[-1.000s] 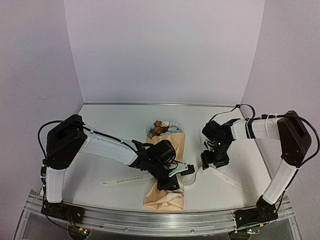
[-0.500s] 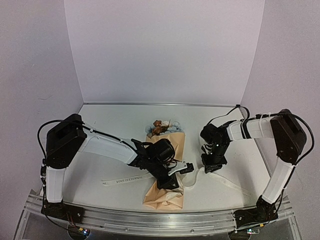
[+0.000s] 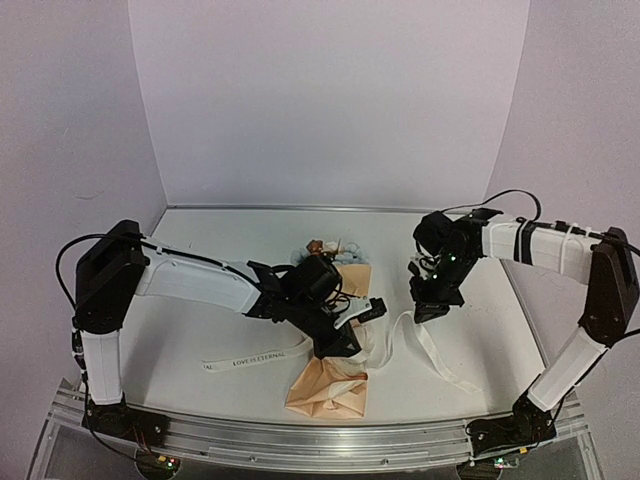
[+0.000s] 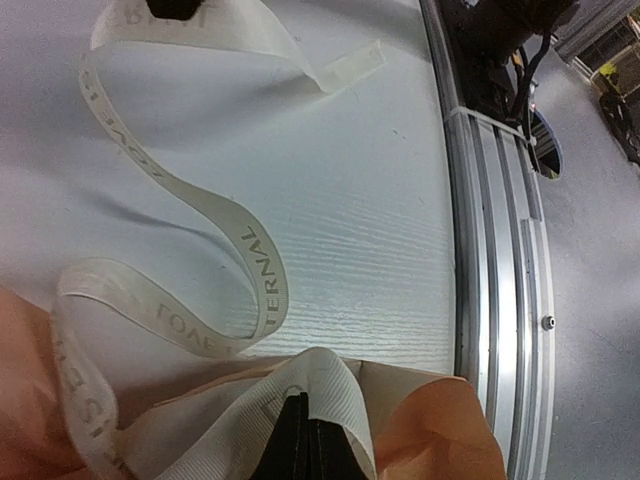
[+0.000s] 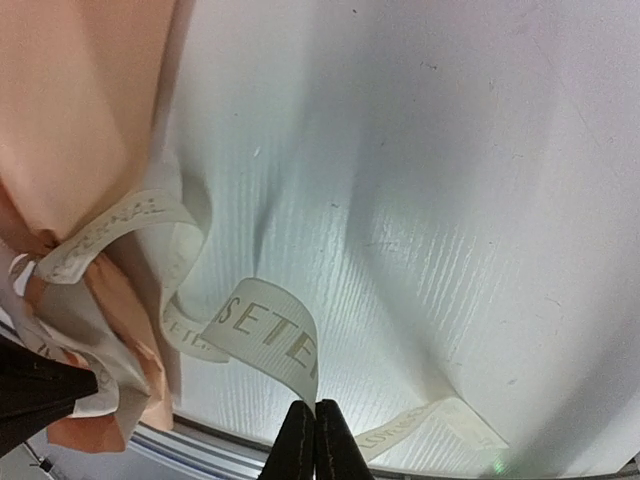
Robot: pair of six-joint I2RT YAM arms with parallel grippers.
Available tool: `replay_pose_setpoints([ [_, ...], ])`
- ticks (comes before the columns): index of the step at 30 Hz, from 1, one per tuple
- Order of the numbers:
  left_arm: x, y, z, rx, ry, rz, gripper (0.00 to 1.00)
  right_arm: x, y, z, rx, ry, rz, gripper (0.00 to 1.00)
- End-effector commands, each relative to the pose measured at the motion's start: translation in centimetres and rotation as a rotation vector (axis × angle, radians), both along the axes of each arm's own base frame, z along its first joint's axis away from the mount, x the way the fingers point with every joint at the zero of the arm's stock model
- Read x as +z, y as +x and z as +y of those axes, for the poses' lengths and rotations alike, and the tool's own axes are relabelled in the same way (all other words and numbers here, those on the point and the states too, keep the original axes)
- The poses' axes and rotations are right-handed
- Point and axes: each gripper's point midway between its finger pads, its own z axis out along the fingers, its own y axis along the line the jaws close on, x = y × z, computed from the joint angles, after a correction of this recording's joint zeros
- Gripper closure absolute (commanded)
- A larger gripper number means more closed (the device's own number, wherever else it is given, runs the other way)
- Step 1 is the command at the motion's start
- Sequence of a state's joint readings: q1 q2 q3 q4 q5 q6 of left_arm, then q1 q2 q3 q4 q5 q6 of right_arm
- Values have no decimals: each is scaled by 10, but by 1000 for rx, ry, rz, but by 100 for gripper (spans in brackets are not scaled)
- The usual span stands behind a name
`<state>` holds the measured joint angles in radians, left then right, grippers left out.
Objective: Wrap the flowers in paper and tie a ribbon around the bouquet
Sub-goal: Cross the half-tied ribbon over the folded bouquet.
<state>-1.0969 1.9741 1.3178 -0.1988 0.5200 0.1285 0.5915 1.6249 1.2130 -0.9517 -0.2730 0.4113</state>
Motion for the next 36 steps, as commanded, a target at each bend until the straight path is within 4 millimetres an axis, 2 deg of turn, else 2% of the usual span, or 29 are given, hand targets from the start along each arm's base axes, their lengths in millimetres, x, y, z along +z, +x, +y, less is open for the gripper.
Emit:
replay_pose_setpoints([
  [1, 61, 31, -9, 45, -154, -97, 100, 31, -10, -3, -18, 12, 20, 100],
  [6, 72, 38, -20, 18, -179, -107, 100, 52, 3, -9, -17, -31, -23, 100],
  [13, 89, 42, -34, 4, -241, -124, 100, 81, 42, -2, -101, 6, -58, 100],
  [18, 82, 41, -36, -5, -241, -104, 100, 105, 74, 7, -182, 65, -79, 100],
  [22, 76, 41, -37, 3, -238, -101, 100, 129, 89, 32, -214, 185, -72, 100],
  [25, 63, 40, -41, -9, -212, -89, 100, 147, 91, 53, -226, 281, -48, 100],
  [30, 36, 43, -50, 3, -155, -78, 99, 168, 75, 78, -185, 385, -10, 100],
  [34, 21, 58, -58, 70, -126, -110, 98, 175, 56, 85, -139, 406, -8, 100],
  [36, 21, 64, -60, 105, -131, -127, 91, 176, 50, 86, -130, 412, -10, 100],
])
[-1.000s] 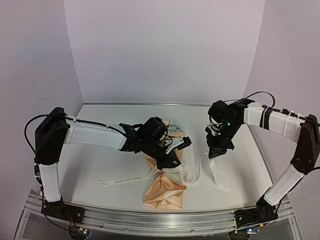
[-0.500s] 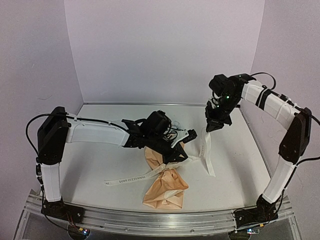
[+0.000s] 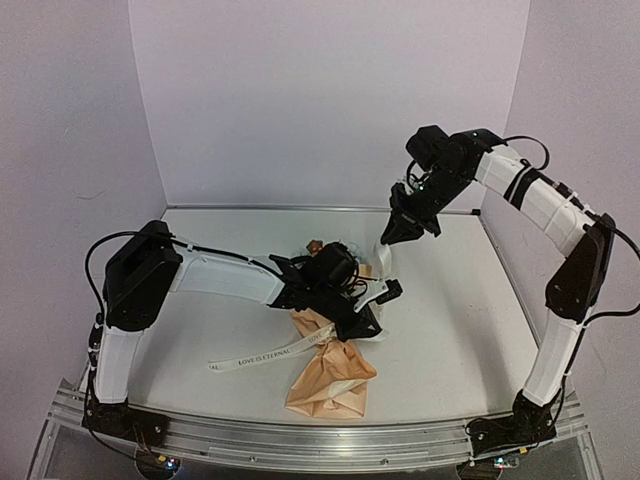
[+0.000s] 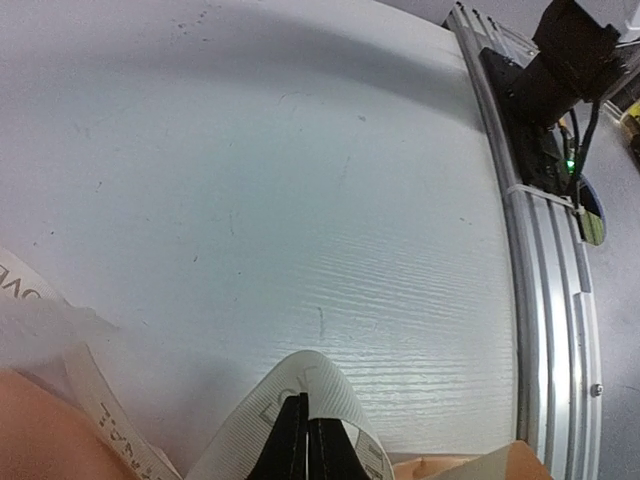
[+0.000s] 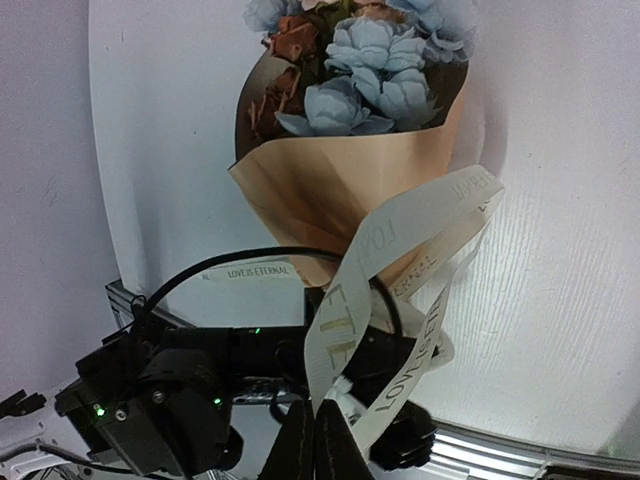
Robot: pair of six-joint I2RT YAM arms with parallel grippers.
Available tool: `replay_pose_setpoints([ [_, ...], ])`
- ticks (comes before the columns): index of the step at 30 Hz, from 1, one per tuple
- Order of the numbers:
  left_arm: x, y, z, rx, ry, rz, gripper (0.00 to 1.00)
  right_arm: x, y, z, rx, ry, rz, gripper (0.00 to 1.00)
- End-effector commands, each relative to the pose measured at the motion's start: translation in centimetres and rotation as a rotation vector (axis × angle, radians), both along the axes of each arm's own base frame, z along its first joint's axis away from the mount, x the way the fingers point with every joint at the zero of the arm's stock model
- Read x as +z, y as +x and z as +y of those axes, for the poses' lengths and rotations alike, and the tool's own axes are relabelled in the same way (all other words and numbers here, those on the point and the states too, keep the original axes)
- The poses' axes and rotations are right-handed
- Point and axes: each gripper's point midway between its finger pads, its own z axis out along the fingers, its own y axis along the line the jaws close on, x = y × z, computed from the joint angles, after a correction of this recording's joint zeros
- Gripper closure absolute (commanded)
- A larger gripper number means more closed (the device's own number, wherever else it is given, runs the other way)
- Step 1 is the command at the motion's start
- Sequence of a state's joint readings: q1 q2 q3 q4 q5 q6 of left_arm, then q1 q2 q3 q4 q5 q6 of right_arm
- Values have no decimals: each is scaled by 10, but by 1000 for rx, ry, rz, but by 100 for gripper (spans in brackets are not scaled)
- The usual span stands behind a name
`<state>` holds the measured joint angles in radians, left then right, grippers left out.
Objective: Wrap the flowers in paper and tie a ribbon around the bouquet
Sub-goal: Cross the half-tied ribbon over the folded bouquet.
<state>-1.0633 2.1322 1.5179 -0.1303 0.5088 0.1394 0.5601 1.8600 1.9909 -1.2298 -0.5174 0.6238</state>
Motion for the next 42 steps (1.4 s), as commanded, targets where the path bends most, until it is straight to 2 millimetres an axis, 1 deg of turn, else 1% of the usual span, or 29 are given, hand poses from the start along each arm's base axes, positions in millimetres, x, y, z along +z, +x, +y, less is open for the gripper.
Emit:
replay_pose_setpoints([
  [1, 16, 20, -14, 86, -45, -62, 85, 22, -25, 4, 33, 59, -7, 100],
  [3, 23, 22, -11, 113, -71, -76, 75, 20, -27, 3, 38, 57, -1, 100],
  [5, 33, 23, -4, 149, -107, -90, 65, 19, -30, 2, 45, 56, 1, 100],
  [6, 43, 23, 0, 162, -133, -100, 62, 19, -31, 3, 51, 58, 1, 100],
  [7, 60, 23, 3, 175, -176, -114, 59, 18, -31, 3, 55, 57, 1, 100],
  [8, 72, 22, 7, 189, -206, -125, 56, 18, -32, 3, 64, 57, -3, 100],
  [11, 97, 19, 20, 213, -273, -146, 53, 19, -37, 6, 91, 69, 2, 100],
  [13, 108, 16, 28, 230, -305, -125, 52, 18, -40, 8, 109, 75, 7, 100],
  [16, 118, 12, 40, 238, -337, -115, 52, 17, -47, 11, 140, 82, 12, 100],
  [18, 125, 14, 49, 260, -360, -107, 55, 18, -53, 15, 165, 97, 20, 100],
  [22, 131, 34, 74, 336, -391, -99, 57, 25, -68, 22, 236, 134, 21, 100],
  [26, 135, 52, 91, 380, -391, -125, 58, 32, -87, 29, 304, 181, 39, 100],
  [28, 146, 65, 105, 414, -426, -112, 59, 34, -98, 31, 340, 192, 43, 100],
  [31, 160, 84, 129, 459, -487, -71, 58, 26, -117, 32, 394, 173, 47, 100],
  [33, 161, 84, 130, 423, -473, -55, 57, 19, -130, 35, 436, 150, 56, 100],
  [35, 157, 82, 125, 381, -445, -37, 58, 11, -142, 39, 478, 127, 71, 100],
  [37, 155, 81, 126, 375, -440, -23, 58, 3, -156, 40, 526, 99, 92, 100],
  [40, 151, 79, 128, 368, -438, 2, 57, -15, -176, 36, 585, 42, 125, 100],
  [42, 148, 78, 128, 366, -434, 12, 57, -31, -187, 33, 614, -2, 158, 100],
])
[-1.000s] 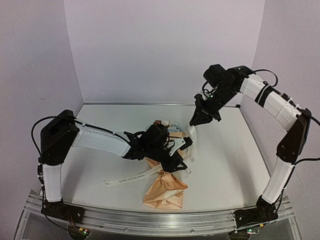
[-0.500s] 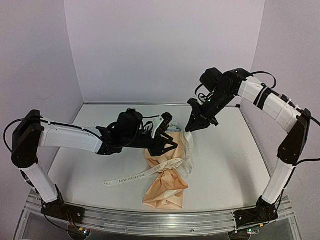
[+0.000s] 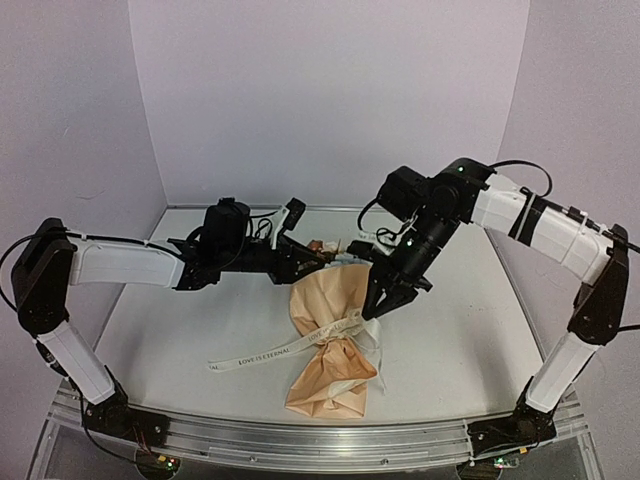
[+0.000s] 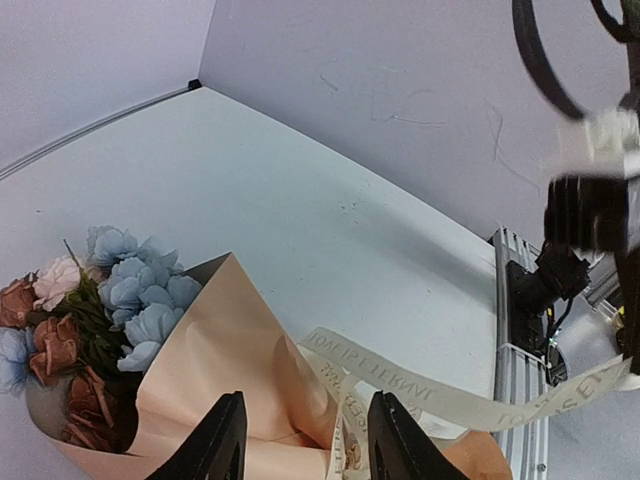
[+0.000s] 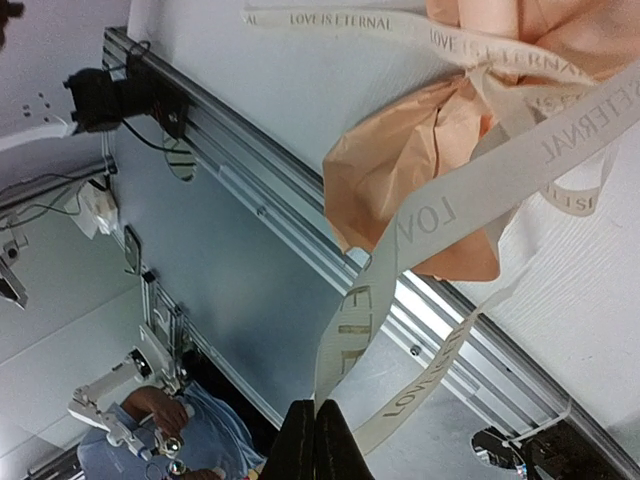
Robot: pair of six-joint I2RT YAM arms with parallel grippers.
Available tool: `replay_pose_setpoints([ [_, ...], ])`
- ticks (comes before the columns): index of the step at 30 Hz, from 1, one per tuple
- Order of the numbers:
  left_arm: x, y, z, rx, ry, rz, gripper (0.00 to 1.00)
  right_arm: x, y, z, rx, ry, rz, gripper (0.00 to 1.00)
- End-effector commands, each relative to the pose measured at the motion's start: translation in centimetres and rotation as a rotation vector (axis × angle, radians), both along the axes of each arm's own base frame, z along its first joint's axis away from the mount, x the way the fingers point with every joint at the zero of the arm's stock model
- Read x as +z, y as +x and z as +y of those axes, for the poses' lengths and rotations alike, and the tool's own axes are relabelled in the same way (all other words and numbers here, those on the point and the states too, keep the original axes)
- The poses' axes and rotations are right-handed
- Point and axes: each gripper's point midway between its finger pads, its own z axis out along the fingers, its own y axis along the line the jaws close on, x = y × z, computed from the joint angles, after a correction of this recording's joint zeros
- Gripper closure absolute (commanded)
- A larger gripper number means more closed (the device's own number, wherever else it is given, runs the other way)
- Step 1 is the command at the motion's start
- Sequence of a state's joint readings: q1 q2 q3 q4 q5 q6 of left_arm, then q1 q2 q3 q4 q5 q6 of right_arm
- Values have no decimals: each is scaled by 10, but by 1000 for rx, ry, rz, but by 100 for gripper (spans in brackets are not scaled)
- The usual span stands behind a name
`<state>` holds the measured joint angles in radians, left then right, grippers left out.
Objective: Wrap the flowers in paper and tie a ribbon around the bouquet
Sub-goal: Cross the half-tied ribbon over the folded bouquet.
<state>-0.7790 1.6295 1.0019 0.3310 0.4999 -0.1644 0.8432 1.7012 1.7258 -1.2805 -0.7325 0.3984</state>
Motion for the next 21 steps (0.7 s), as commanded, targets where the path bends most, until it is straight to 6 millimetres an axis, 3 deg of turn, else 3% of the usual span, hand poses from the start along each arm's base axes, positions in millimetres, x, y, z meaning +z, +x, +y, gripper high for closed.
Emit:
replay_pose_setpoints([
  [1, 24, -9, -4, -59, -54, -8, 56, -29, -28, -15, 97, -111, 14, 100],
  [5, 21, -6, -12, -85, -31, -5, 57, -60, -34, -36, 126, -224, -5, 100],
  [9, 16, -15, -23, -193, -12, 25, 57, -70, -32, -50, 138, -277, -51, 97],
  [16, 10, -50, -28, -414, 5, 148, 62, -89, -35, -54, 174, -288, -47, 95],
  [21, -14, -82, -41, -476, 88, 195, 62, -113, -22, -83, 142, -424, -147, 97],
])
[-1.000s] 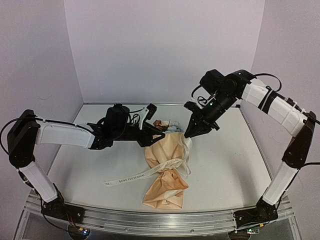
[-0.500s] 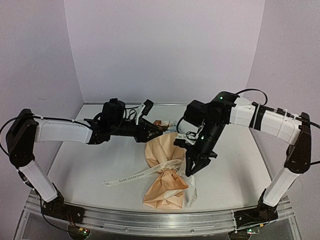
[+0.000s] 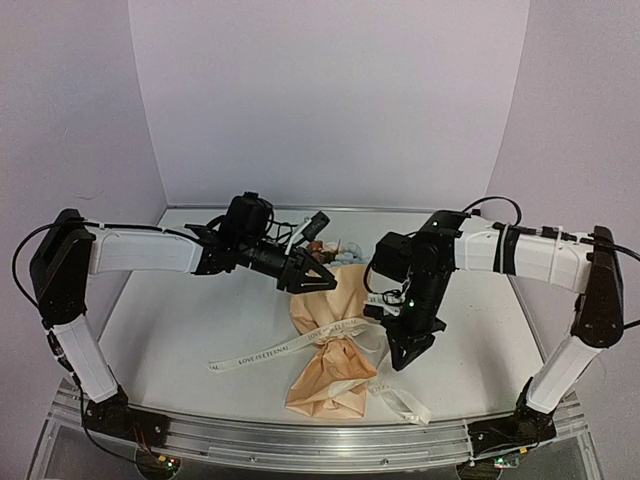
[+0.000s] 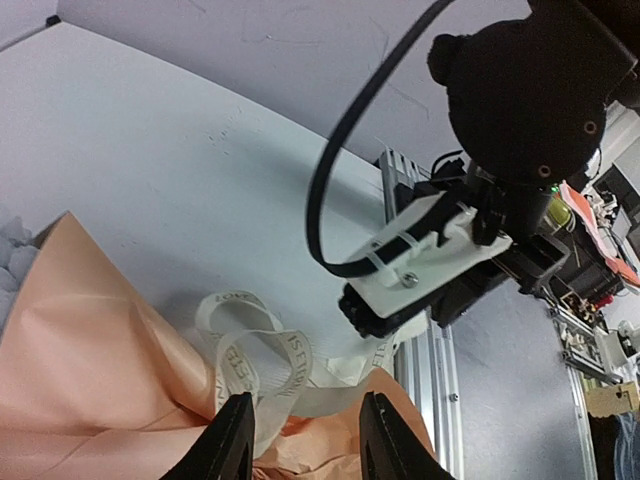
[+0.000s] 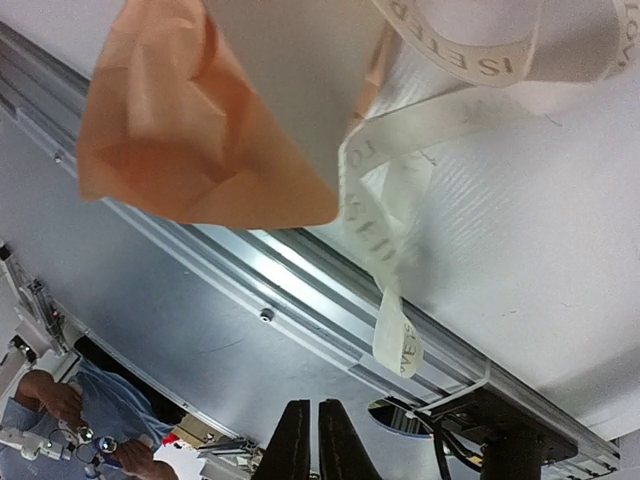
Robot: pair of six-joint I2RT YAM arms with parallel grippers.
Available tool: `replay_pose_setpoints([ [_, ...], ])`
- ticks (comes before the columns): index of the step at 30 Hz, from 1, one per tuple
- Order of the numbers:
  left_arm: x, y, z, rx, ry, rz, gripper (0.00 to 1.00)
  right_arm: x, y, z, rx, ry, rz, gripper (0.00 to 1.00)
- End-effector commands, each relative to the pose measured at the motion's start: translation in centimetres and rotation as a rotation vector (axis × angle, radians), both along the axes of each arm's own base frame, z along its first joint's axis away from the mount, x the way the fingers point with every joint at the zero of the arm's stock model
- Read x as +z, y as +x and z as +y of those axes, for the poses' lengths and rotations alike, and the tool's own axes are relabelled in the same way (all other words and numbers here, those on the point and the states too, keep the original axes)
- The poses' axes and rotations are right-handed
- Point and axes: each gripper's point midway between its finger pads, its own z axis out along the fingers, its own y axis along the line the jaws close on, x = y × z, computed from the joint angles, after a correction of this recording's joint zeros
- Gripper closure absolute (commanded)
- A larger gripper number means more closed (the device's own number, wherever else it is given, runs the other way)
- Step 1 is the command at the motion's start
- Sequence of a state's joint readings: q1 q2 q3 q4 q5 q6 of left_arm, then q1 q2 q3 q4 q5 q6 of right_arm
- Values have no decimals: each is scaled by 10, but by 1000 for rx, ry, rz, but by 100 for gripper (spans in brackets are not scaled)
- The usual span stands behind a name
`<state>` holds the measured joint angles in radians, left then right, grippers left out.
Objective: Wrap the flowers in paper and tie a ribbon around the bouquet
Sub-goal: Cross the half-tied ribbon over the folded bouquet.
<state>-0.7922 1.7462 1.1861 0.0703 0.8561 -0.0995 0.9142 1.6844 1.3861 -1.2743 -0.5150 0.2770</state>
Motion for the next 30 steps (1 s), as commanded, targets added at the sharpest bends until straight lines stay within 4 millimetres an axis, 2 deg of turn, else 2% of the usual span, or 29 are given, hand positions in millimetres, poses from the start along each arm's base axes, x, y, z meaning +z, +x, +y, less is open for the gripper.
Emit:
replay_pose_setpoints([
  [1, -13, -38, -19, -115, 72, 12, 63, -11, 16, -28, 1, -93, -152, 97],
  [3, -26, -41, -29, -91, 135, -17, 64, -18, 19, -35, -35, -114, -181, 97],
  [6, -34, -44, -41, -61, 169, -69, 64, -32, 34, -38, -154, -87, -256, 82],
  [9, -35, -49, -45, -65, 175, -117, 64, -43, 56, -32, -335, -1, -289, 71],
  [12, -33, -52, -48, -78, 171, -126, 65, -46, 76, -24, -398, 62, -361, 64],
  [15, -32, -51, -50, -77, 179, -141, 66, -54, 95, -28, -467, 61, -443, 60],
  [18, -28, -44, -54, -52, 193, -171, 69, -66, 106, -32, -551, 72, -442, 56],
  [22, -29, -37, -56, -37, 217, -194, 74, -74, 93, -31, -488, 86, -401, 51],
  [26, -27, -38, -52, -22, 203, -196, 75, -89, 74, -38, -348, 72, -416, 44],
  [30, -30, -36, -49, -6, 210, -185, 75, -94, 61, -39, -243, 69, -430, 41],
])
